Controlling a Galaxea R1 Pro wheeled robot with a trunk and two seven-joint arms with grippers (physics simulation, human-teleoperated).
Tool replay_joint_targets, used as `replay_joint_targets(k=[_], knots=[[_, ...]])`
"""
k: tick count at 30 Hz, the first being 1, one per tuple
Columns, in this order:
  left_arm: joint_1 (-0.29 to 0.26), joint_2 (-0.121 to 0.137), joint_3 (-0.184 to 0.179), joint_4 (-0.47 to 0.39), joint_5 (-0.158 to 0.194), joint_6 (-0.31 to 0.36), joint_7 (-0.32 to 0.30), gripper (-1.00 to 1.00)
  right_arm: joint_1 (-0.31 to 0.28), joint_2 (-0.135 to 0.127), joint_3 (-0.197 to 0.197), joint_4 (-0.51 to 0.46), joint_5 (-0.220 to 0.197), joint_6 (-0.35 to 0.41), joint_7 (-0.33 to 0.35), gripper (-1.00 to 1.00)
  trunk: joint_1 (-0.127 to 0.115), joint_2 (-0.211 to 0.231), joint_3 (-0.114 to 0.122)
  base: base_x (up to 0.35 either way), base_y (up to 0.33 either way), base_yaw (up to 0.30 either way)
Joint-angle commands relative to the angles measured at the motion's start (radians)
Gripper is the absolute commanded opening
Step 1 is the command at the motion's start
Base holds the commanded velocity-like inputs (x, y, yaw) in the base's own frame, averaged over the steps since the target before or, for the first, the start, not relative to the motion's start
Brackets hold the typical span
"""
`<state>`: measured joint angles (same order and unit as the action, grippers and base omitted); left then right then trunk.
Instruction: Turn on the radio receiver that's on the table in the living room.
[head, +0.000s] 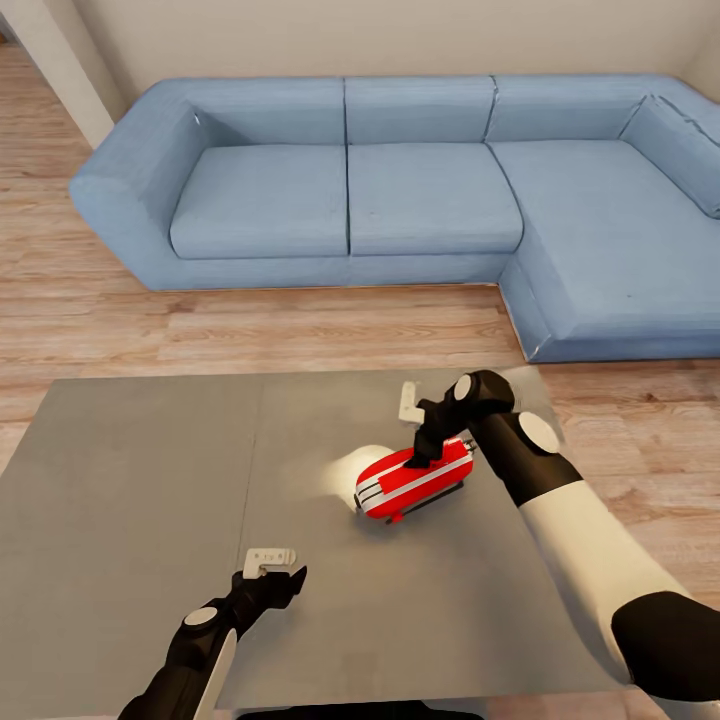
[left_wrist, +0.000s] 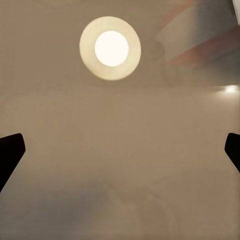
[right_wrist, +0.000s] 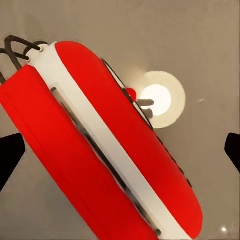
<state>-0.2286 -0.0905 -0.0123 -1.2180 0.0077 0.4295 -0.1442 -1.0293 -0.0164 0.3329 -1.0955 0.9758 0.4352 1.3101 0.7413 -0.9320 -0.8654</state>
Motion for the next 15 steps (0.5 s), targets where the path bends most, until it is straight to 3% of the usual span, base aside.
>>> replay_joint_targets(k=[1,10,12,15], knots=[[0.0,0.0,0.0,0.0,0.0,-0.001,0.0,1.0,0.0,0.005,0.0,0.006,0.0,-0.003,0.0,1.0,0.0,0.0,0.0,0.0,0.0,0.0],[0.0,0.0,0.0,0.0,0.0,0.0,0.0,1.0,0.0,0.013,-0.008,0.094,0.0,-0.05,-0.012,1.0,0.0,0.0,0.0,0.0,0.0,0.0],[0.0,0.0,0.0,0.0,0.0,0.0,0.0,1.0,0.0,0.015,-0.051,0.141,0.001,-0.077,-0.028,1.0,0.0,0.0,0.0,0.0,0.0,0.0],[0.0,0.0,0.0,0.0,0.0,0.0,0.0,1.0,0.0,0.023,-0.077,0.184,0.002,-0.104,-0.037,1.0,0.0,0.0,0.0,0.0,0.0,0.0]])
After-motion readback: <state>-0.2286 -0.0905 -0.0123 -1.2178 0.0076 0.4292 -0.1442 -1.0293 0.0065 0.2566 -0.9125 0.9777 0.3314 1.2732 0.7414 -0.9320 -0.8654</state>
